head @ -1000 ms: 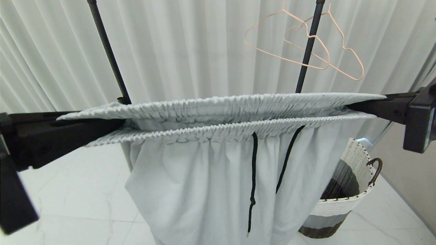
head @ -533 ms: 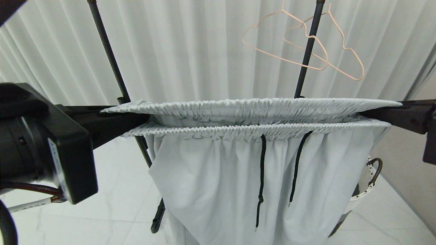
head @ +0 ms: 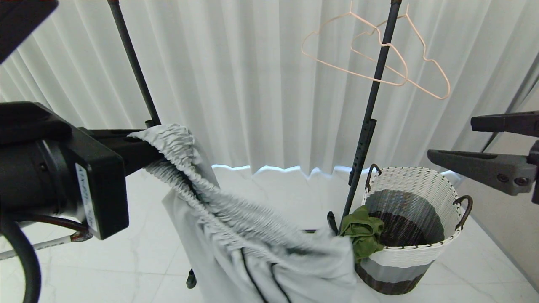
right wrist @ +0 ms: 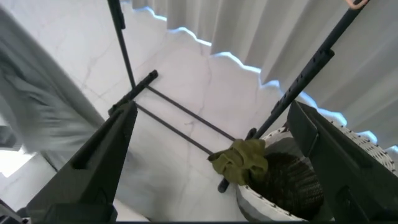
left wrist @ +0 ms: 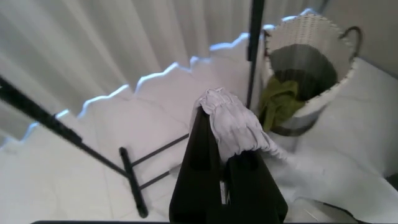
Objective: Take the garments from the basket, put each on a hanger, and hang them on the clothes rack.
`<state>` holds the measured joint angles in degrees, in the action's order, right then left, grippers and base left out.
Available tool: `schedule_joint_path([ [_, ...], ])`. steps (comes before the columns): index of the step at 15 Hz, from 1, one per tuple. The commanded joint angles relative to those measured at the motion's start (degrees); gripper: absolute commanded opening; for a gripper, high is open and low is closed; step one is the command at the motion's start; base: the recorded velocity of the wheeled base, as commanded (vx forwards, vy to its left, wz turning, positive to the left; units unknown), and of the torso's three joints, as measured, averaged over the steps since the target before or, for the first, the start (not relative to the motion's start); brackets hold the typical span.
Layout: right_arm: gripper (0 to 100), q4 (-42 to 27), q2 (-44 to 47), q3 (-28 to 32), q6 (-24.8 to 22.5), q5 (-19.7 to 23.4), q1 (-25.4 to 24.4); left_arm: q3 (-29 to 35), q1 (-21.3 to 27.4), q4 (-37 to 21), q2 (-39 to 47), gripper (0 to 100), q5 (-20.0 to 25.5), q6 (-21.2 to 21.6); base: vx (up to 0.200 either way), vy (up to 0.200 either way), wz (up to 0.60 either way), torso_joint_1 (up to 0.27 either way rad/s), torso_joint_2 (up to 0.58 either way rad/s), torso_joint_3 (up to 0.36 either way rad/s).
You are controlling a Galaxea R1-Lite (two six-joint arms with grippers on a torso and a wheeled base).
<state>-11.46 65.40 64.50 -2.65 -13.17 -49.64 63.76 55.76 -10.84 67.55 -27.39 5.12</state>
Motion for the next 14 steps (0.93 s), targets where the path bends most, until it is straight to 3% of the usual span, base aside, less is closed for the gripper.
schedule_joint_path([
  [1, 100, 0.03, -1.42, 0.1, 0.01, 0.16, -0.02, -0.04, -4.26, 0.03, 0.22, 0, 0.06, 0.15, 0.0, 0.0, 0.0, 0.0, 0.0, 0.0],
  [4, 100, -2.34, -1.51, 0.1, -0.17, -0.72, 5.34, -0.12, -9.09, 0.03, -0.66, 0, 0.06, 3.14, 0.0, 0.0, 0.0, 0.0, 0.0, 0.0],
  [5, 100, -7.0, -1.42, 0.1, -1.22, -3.27, 12.64, -0.83, -12.96, -0.06, -1.28, 0, 0.06, 3.76, 0.0, 0.0, 0.0, 0.0, 0.0, 0.0],
  [8, 100, -11.92, -1.51, -1.39, -6.76, -4.76, 27.14, -3.2, -23.24, 0.03, -2.25, 0, 1.46, 6.48, 0.0, 0.0, 0.0, 0.0, 0.0, 0.0],
  [10, 100, -12.01, -2.12, -2.98, -10.54, -4.76, 34.44, -3.38, -25.7, -0.06, -2.16, 0, 3.57, 6.83, 0.0, 0.0, 0.0, 0.0, 0.0, 0.0],
  [12, 100, -12.01, -2.74, -4.21, -12.65, -4.76, 38.13, -3.55, -27.81, -0.06, -2.07, 0, 4.63, 6.92, 0.0, 0.0, 0.0, 0.0, 0.0, 0.0],
  [14, 100, -11.66, -4.23, -6.05, -13.35, -4.32, 40.32, -4.43, -32.91, -0.06, -2.25, 0, 6.56, 9.82, 0.0, 0.0, 0.0, 0.0, 0.0, 0.0],
])
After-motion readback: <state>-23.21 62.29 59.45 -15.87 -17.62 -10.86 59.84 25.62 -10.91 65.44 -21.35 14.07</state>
